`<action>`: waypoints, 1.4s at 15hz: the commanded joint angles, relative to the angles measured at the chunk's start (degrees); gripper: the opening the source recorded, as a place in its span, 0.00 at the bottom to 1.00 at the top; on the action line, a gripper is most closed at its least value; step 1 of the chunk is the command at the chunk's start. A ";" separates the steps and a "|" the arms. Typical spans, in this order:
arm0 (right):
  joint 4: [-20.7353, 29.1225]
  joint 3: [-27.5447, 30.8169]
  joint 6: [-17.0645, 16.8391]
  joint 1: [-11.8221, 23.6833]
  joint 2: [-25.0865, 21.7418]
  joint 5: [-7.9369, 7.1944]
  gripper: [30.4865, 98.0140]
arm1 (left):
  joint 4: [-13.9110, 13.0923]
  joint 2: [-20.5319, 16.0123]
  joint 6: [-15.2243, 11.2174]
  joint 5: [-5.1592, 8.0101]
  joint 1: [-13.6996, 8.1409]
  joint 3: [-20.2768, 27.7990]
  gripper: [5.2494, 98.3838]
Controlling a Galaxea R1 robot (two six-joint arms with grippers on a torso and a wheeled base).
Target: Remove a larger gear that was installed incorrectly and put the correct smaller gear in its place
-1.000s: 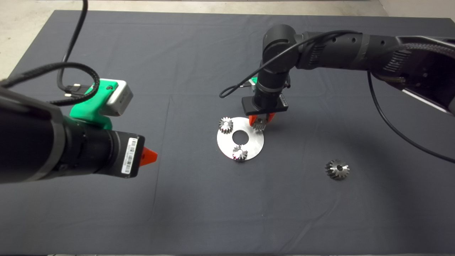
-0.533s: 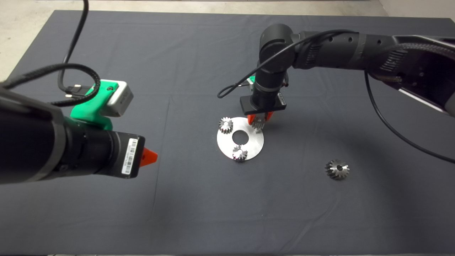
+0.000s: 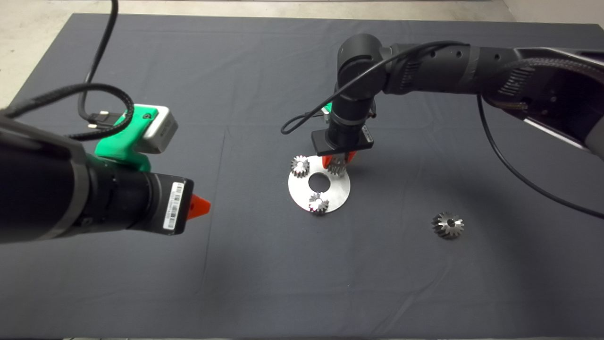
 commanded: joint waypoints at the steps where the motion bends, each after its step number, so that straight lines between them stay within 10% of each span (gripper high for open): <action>1: -1.57 1.23 -0.52 1.61 -2.92 -4.60 0.08 | 0.72 0.34 -0.30 0.15 0.23 0.56 0.63; 21: -1.48 3.42 0.53 1.17 -1.85 -4.42 0.08 | 1.51 0.34 -0.65 0.23 0.41 0.65 0.63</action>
